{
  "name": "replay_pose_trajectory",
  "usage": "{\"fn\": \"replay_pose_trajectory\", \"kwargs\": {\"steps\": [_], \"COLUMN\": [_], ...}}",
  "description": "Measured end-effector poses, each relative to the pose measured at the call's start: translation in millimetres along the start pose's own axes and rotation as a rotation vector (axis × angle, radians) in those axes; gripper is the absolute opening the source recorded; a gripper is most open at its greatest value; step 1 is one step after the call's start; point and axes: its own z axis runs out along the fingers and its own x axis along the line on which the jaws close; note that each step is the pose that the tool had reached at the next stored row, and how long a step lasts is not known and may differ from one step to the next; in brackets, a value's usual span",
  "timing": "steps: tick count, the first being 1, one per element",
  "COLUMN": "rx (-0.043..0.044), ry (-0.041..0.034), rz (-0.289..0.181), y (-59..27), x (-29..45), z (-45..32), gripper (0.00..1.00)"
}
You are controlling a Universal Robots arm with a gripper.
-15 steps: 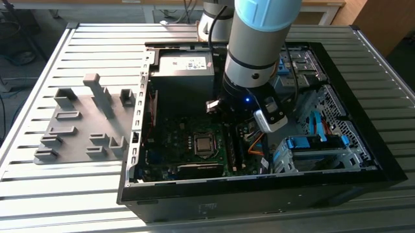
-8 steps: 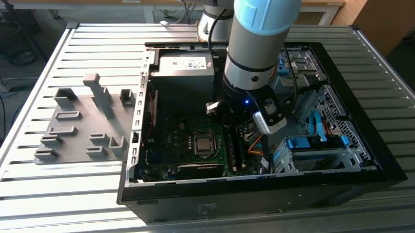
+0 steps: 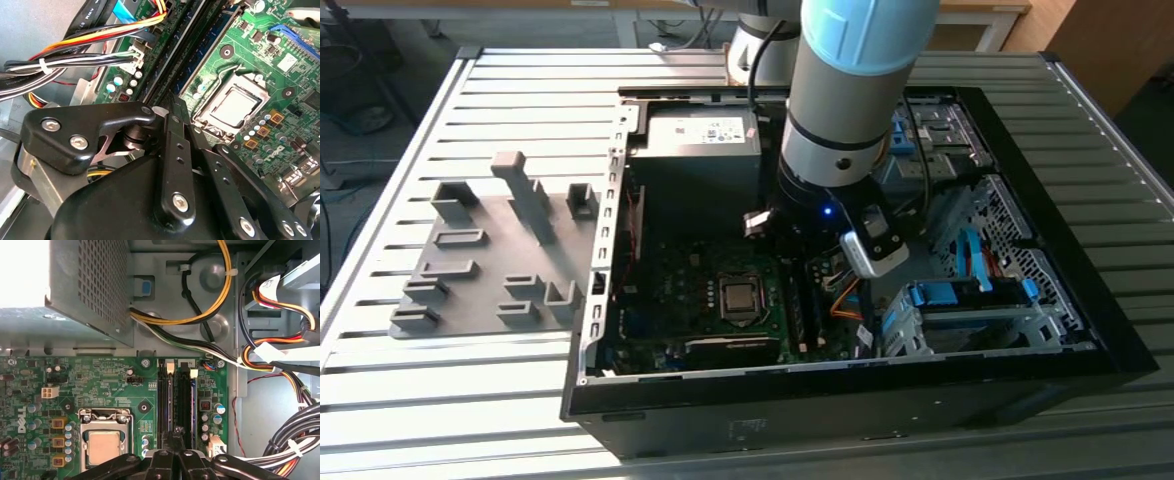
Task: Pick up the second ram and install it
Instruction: 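Press down the second ram until it locks into place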
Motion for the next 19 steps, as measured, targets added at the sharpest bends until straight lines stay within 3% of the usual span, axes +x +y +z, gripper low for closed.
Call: {"fn": "replay_pose_trajectory", "kwargs": {"steps": [8, 12, 14, 16, 18, 19], "rx": [0.0003, 0.0052, 0.0053, -0.0014, -0.0055, -0.0033], "ry": [0.0002, 0.0018, 0.0019, -0.0002, -0.0011, -0.0005], "rz": [0.0, 0.0, 0.0, 0.0, 0.0, 0.0], "y": [-0.1, 0.3, 0.0, 0.1, 0.7, 0.5], "x": [-0.1, -0.2, -0.1, -0.1, -0.1, 0.0], "z": [4.8, 5.2, 4.3, 3.3, -1.5, -5.4], "gripper": [0.11, 0.11, 0.11, 0.11, 0.11, 0.11]}}
